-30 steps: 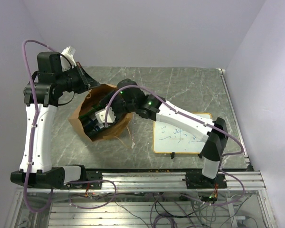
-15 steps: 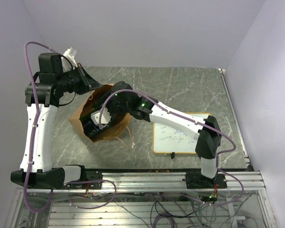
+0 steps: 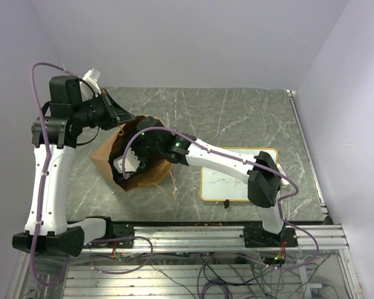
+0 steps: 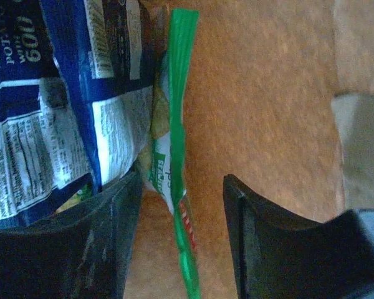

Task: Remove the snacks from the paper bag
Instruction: Take out the snack from the paper bag.

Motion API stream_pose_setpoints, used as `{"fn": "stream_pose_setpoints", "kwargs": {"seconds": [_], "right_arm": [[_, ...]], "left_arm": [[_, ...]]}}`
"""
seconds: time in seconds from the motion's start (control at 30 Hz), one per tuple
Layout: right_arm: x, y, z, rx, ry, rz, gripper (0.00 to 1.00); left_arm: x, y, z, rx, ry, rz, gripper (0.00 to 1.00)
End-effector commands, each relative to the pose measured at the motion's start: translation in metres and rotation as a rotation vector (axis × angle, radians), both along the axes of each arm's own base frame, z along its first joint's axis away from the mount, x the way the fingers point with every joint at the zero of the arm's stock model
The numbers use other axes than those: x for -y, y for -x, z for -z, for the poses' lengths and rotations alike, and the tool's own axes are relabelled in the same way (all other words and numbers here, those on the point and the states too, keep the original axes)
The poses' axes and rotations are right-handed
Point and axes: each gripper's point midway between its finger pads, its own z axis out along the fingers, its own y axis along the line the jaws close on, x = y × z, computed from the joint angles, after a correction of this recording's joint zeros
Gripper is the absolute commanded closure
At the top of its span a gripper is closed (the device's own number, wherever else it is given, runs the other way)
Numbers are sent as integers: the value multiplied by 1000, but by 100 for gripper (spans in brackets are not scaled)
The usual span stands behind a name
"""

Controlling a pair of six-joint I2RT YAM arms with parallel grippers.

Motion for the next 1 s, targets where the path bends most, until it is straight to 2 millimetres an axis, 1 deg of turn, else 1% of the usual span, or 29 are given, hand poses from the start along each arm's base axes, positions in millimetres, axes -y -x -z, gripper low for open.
{"fn": "stream_pose_setpoints", "kwargs": {"seconds": [0.0,0.03,0.07,0.17,0.23,0.3,0.37,0.4,0.43,0.47,0.63,0.77,0.8,0.97], "right_arm": [[-13,-1,4,39,0,2,49],[-13,-1,11,42,13,6,52],[-13,-1,13,48,18,12,55],[-10,-2,13,63,17,43,63],[-9,-2,11,65,16,53,71],[-9,-2,11,53,6,65,81],[-9,-2,10,50,0,74,96],[-9,-3,8,51,-4,85,100],[-10,-4,7,50,-9,97,100],[-7,-3,-8,56,-38,102,100],[-1,2,-37,22,-119,122,100],[9,10,-54,-13,-163,134,100],[13,11,-62,-14,-179,141,100],[26,22,-80,-47,-222,145,100]], "left_arm": [[7,10,-19,52,28,43,93],[7,11,-21,57,35,42,93],[8,12,-20,57,42,39,93],[7,15,-20,60,50,31,93],[7,15,-22,62,44,30,93],[5,15,-25,73,36,24,93],[5,15,-26,78,39,18,93],[5,14,-26,78,43,18,93],[6,14,-26,79,46,17,93],[5,14,-26,78,46,16,93],[1,12,-27,84,29,-15,93],[-3,8,-29,91,8,-35,93],[-4,8,-31,93,2,-38,93],[-8,6,-35,114,-32,-42,93]]}}
